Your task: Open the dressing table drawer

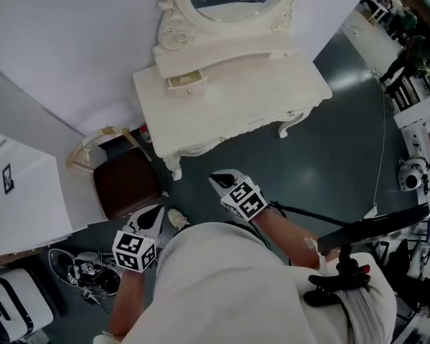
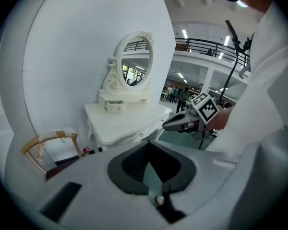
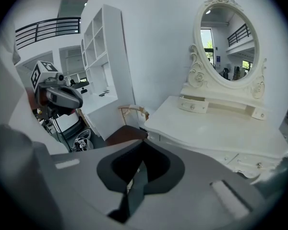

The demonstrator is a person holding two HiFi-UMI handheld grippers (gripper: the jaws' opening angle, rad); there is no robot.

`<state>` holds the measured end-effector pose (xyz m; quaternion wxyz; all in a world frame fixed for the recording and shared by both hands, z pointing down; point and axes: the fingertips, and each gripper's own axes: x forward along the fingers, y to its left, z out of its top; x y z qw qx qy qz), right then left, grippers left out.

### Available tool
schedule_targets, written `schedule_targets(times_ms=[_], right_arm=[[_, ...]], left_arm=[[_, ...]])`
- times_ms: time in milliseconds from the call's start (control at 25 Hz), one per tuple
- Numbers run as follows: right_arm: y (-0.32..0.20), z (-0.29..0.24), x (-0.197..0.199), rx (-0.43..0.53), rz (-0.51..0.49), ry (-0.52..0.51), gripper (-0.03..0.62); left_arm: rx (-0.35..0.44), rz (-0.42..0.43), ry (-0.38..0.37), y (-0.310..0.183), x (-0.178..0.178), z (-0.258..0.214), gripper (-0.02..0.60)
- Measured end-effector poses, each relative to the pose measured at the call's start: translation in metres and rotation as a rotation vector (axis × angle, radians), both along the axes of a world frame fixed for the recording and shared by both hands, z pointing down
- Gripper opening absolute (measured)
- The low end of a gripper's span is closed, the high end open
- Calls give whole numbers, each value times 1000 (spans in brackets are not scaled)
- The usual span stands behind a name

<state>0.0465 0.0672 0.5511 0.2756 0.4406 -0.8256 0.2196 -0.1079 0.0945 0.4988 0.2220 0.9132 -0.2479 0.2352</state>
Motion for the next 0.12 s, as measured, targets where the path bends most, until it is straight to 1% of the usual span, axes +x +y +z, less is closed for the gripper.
schedule_targets(times_ms=[120], right_arm=[[45,-9,35,-9,-22,16,-2]], left_arm=[[-5,24,6,31,47,-10,2]])
